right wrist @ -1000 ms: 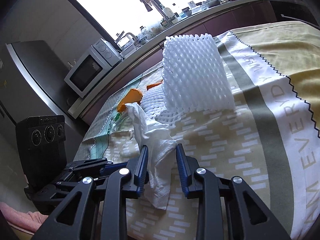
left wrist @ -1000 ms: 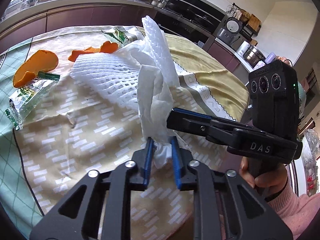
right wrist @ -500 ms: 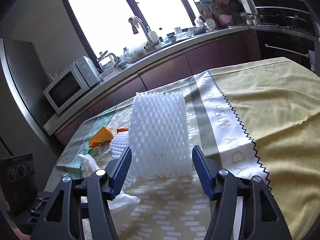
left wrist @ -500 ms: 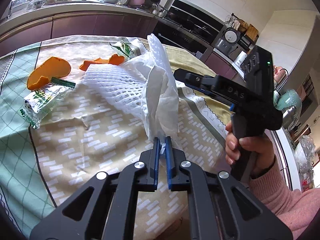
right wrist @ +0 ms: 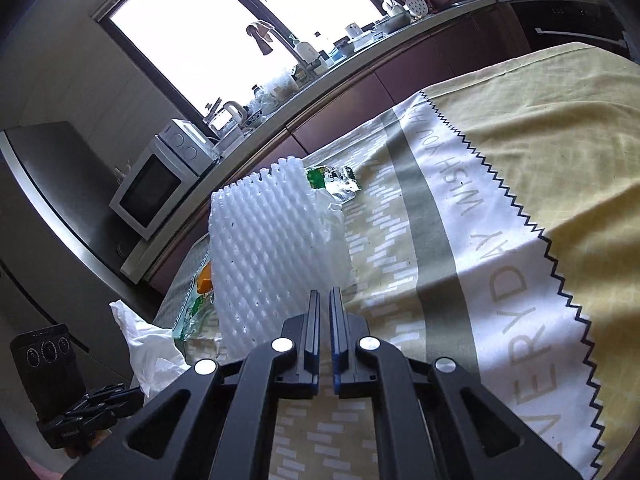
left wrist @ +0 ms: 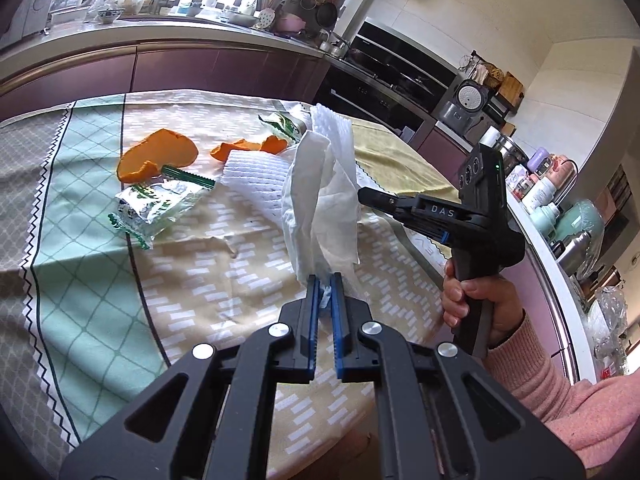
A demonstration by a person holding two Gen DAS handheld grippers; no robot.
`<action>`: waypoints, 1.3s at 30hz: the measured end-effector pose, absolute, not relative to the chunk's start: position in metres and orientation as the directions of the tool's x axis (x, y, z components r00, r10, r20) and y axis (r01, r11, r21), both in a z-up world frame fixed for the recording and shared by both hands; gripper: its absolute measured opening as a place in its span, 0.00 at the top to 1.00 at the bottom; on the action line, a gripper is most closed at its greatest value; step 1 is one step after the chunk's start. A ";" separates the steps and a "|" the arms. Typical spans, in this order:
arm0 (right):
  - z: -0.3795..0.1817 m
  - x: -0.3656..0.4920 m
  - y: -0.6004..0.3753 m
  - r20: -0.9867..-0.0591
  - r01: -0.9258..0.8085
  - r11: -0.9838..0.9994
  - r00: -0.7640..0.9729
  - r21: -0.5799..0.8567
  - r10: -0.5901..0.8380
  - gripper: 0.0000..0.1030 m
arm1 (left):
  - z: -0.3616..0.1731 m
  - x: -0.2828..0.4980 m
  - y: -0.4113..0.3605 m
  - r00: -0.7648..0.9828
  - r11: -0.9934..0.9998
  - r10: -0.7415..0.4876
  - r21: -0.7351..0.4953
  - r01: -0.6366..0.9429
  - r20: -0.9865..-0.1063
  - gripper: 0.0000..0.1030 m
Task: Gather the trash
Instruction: 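Carry the tissue and foam net with both tools over the teal bin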
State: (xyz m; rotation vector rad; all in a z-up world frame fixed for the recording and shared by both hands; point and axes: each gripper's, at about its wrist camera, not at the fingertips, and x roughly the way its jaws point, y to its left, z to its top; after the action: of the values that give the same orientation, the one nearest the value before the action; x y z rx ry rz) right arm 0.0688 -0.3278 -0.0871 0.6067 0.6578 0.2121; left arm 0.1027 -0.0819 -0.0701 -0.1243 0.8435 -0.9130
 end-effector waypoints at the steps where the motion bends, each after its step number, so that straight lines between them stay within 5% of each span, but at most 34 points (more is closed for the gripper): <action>1: -0.085 0.067 -0.327 -0.506 -0.003 0.810 0.780 0.587 0.369 0.95 | -0.069 0.103 -0.079 0.325 0.629 -0.740 -0.435 0.644 -0.589 0.94; 3: -0.082 0.065 -0.325 -0.511 0.004 0.821 0.784 0.571 0.352 0.88 | -0.068 0.102 -0.074 0.337 0.636 -0.737 -0.432 0.639 -0.586 0.94; 5: -0.081 0.066 -0.325 -0.511 0.011 0.824 0.789 0.566 0.341 0.59 | -0.065 0.102 -0.068 0.345 0.638 -0.739 -0.435 0.635 -0.579 0.94; 6: -0.081 0.067 -0.326 -0.515 0.022 0.831 0.794 0.556 0.323 0.59 | -0.064 0.101 -0.065 0.351 0.642 -0.737 -0.434 0.632 -0.578 0.94; 12: -0.088 0.078 -0.324 -0.534 0.011 0.825 0.767 0.565 0.355 0.61 | -0.059 0.097 -0.046 0.380 0.663 -0.726 -0.436 0.609 -0.573 0.94; 14: -0.089 0.079 -0.322 -0.525 -0.015 0.814 0.757 0.581 0.389 0.84 | -0.056 0.095 -0.039 0.391 0.669 -0.724 -0.440 0.599 -0.568 0.94; 16: -0.089 0.078 -0.320 -0.523 -0.027 0.813 0.753 0.581 0.399 0.90 | -0.054 0.096 -0.032 0.401 0.675 -0.721 -0.442 0.591 -0.565 0.94; 39: -0.002 0.053 -0.221 -0.402 -0.333 0.809 0.736 0.484 0.544 0.92 | -0.018 0.082 0.103 0.621 0.795 -0.606 -0.414 0.444 -0.497 0.94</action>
State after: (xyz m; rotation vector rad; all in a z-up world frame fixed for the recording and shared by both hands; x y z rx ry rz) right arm 0.0526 -0.2206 -0.0016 0.3989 0.5602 0.4960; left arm 0.0825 0.1031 -0.0180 -0.2620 0.6656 -0.6109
